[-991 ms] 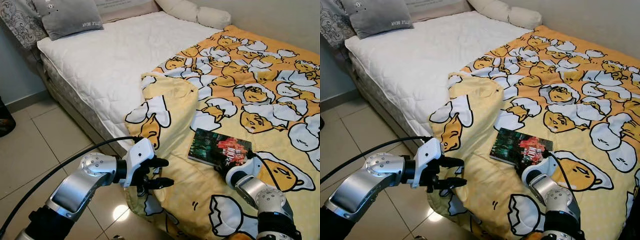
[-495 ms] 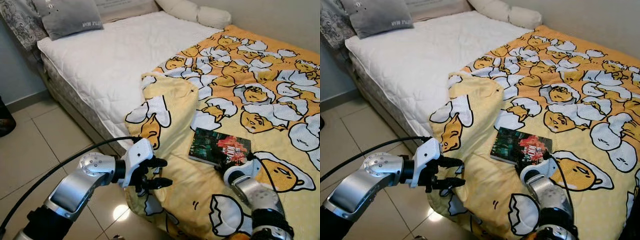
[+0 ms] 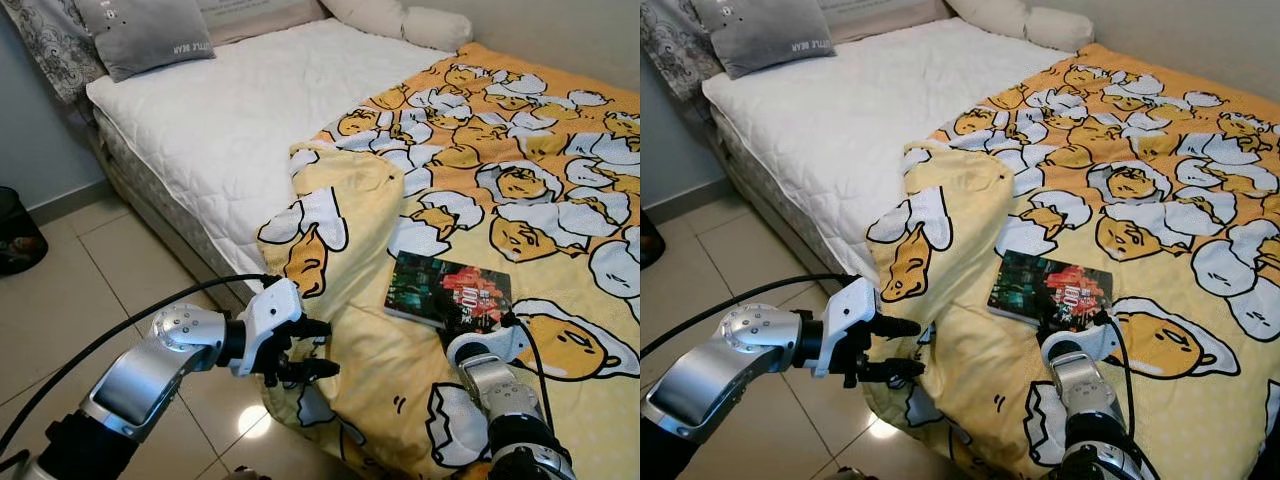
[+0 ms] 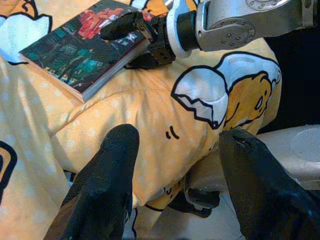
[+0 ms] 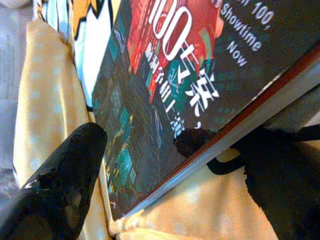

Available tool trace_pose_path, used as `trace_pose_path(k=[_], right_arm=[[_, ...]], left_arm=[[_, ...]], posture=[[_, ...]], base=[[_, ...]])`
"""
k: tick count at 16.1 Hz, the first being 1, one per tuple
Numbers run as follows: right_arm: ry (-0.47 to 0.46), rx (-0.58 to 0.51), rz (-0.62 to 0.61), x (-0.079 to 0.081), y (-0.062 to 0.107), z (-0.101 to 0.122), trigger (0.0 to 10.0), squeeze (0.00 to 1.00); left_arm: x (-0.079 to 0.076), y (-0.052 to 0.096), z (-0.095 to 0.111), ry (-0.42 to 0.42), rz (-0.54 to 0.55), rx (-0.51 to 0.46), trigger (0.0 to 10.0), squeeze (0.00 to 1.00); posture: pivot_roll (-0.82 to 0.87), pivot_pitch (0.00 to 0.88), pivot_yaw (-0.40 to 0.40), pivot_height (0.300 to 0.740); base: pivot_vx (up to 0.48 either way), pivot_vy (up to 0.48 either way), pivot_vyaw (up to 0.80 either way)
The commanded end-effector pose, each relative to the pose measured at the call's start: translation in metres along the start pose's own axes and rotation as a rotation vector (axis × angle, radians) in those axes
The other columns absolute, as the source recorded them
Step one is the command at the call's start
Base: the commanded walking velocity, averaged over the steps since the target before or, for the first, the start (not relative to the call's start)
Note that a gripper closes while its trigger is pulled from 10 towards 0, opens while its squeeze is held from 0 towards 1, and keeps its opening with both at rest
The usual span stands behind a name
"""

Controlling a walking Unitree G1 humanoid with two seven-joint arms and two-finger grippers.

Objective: Clean up the room

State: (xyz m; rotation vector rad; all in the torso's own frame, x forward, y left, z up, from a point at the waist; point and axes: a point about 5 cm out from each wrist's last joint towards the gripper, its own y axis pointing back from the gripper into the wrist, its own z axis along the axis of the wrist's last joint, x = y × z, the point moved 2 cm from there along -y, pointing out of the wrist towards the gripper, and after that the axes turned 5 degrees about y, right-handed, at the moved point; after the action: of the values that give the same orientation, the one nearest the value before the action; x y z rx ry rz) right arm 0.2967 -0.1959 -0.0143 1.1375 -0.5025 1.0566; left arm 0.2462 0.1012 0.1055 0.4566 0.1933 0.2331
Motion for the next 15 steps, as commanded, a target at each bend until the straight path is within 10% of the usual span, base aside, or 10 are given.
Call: trace_pose_path(k=[1,3,4,5,15], right_arm=[[-0.033,-0.099,0.039,0.008,-0.001,0.021,10.0,1.0],[-0.053,-0.151,0.156,0.031,-0.004,0.037,10.0,0.97],[-0.054,-0.154,0.175,0.035,-0.004,0.038,10.0,0.61],[-0.05,-0.16,0.216,0.043,-0.004,0.041,10.0,0.0],[0.015,-0.064,0.118,0.038,-0.014,0.017,10.0,0.0]], left_arm=[[-0.001,-0.001,0.001,-0.009,-0.009,0.011,10.0,0.08],[0.001,-0.001,0.001,-0.012,-0.003,0.008,10.0,0.09],[0.001,-0.001,0.001,-0.012,-0.002,0.007,10.0,0.09],[0.001,-0.001,0.001,-0.014,0.001,0.005,10.0,0.08],[0.001,0.001,-0.002,-0.008,0.014,0.014,10.0,0.08]], posture=[[-0.09,0.045,0.026,0.74],[-0.09,0.037,0.022,0.74],[-0.09,0.036,0.021,0.74],[-0.1,0.032,0.018,0.74],[-0.08,0.042,0.02,0.74]], base=[[0.0,0.0,0.0],[0.0,0.0,0.0],[0.0,0.0,0.0],[0.0,0.0,0.0],[0.0,0.0,0.0]])
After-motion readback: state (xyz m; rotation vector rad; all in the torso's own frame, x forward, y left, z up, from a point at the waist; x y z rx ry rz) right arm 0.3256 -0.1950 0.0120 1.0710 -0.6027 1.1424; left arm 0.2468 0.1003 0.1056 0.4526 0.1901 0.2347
